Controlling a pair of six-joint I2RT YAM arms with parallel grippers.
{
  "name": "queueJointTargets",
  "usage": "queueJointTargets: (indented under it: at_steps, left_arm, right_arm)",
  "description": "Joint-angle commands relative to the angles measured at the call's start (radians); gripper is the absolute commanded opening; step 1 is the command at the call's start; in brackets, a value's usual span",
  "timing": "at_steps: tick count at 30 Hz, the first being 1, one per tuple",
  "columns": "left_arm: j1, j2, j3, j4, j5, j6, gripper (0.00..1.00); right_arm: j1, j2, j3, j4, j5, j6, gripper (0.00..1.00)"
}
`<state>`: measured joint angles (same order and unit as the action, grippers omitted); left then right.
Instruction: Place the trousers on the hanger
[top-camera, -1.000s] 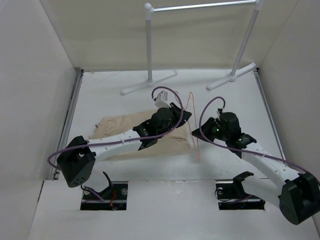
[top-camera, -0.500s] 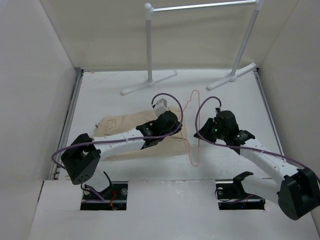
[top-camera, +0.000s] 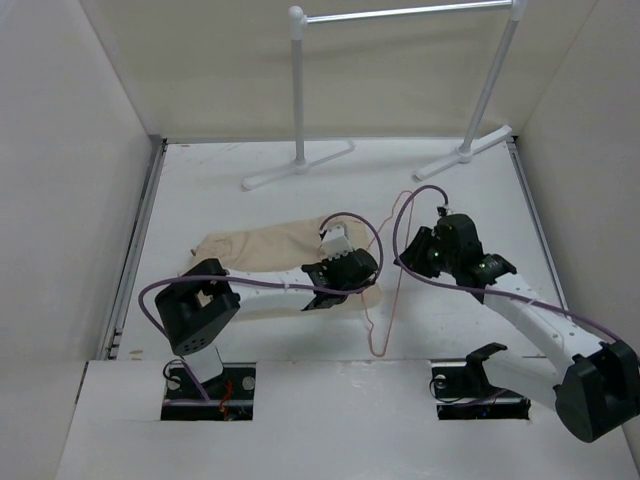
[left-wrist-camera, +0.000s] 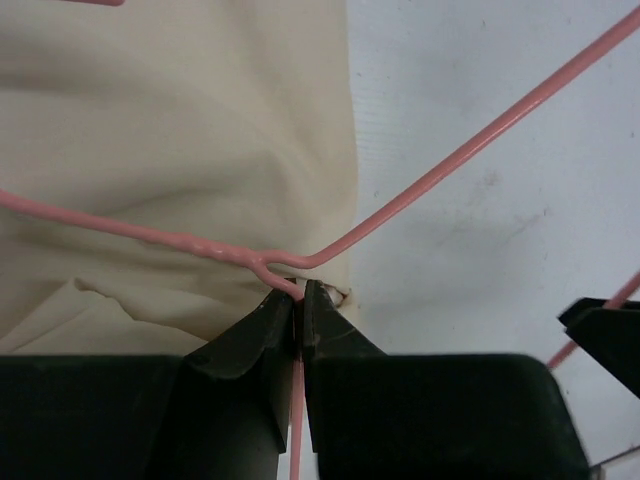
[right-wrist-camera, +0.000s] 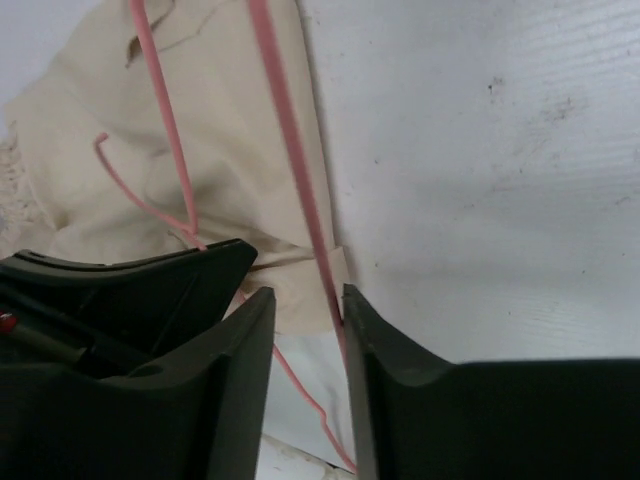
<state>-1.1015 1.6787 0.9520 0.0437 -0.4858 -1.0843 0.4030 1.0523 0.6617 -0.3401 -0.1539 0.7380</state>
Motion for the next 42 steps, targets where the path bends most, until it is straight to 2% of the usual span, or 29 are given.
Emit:
queueJointTargets:
  at_steps: [1, 3, 4, 6, 7, 11, 14, 17, 19, 23, 24, 26, 28, 31, 32, 36, 39, 42]
  left_arm:
    - [0.019, -0.001, 0.053, -0.024, -0.076, -0.054, 0.0]
    - [0.03, -0.013, 0.071, -0.05, -0.074, -0.101, 0.0]
    - [0.035, -0.022, 0.085, -0.063, -0.07, -0.117, 0.0]
    - [0.029, -0.048, 0.111, -0.087, -0.068, -0.126, 0.0]
    - [0.022, -0.062, 0.128, -0.105, -0.069, -0.127, 0.0]
    - [-0.01, -0.094, 0.217, -0.249, -0.108, -0.129, 0.0]
    - [-0.022, -0.102, 0.203, -0.236, -0.103, -0.131, 0.0]
    - [-0.025, -0.105, 0.185, -0.228, -0.105, -0.135, 0.0]
    - [-0.033, -0.119, 0.177, -0.22, -0.119, -0.135, 0.0]
    - [-0.047, -0.123, 0.176, -0.219, -0.131, -0.131, 0.0]
    - [-0.05, -0.125, 0.174, -0.219, -0.131, -0.131, 0.0]
    - [-0.059, -0.126, 0.174, -0.214, -0.135, -0.132, 0.0]
    - [-0.065, -0.131, 0.169, -0.199, -0.137, -0.132, 0.0]
    - [-0.068, -0.131, 0.171, -0.205, -0.139, -0.131, 0.0]
    - [-0.068, -0.131, 0.166, -0.203, -0.139, -0.134, 0.0]
    - [-0.071, -0.134, 0.159, -0.154, -0.129, -0.135, 0.0]
    - [-0.076, -0.134, 0.137, -0.084, -0.111, -0.132, 0.01]
    - [-0.077, -0.132, 0.107, -0.01, -0.083, -0.132, 0.01]
  right_arm:
    - [-0.003, -0.005, 0.085, -0.002, 0.034, -0.04, 0.33]
    - [-0.014, -0.011, 0.104, -0.034, 0.08, -0.031, 0.36]
    - [-0.023, -0.017, 0.108, -0.043, 0.106, -0.029, 0.41]
    - [-0.06, -0.034, 0.128, -0.066, 0.143, -0.038, 0.56]
    - [-0.066, -0.038, 0.137, -0.068, 0.14, -0.043, 0.59]
    - [-0.069, -0.043, 0.168, -0.074, 0.122, -0.054, 0.65]
    - [-0.069, 0.027, 0.159, -0.062, 0.08, -0.051, 0.68]
    - [-0.063, 0.089, 0.121, -0.01, 0.024, -0.04, 0.63]
    - [-0.057, 0.121, 0.095, 0.038, -0.005, -0.016, 0.55]
    - [-0.045, 0.179, 0.062, 0.136, -0.039, 0.014, 0.26]
    - [-0.045, 0.196, 0.058, 0.15, -0.038, 0.021, 0.21]
    - [-0.048, 0.231, 0.053, 0.179, -0.041, 0.024, 0.19]
    - [-0.048, 0.253, 0.05, 0.205, -0.05, 0.031, 0.21]
    - [-0.049, 0.255, 0.046, 0.222, -0.062, 0.044, 0.38]
    - [-0.049, 0.241, 0.036, 0.227, -0.058, 0.047, 0.4]
    - [-0.049, 0.274, 0.032, 0.228, -0.079, 0.047, 0.15]
    - [-0.045, 0.386, 0.062, 0.237, -0.111, 0.046, 0.1]
    - [-0.043, 0.457, 0.096, 0.276, -0.108, 0.057, 0.11]
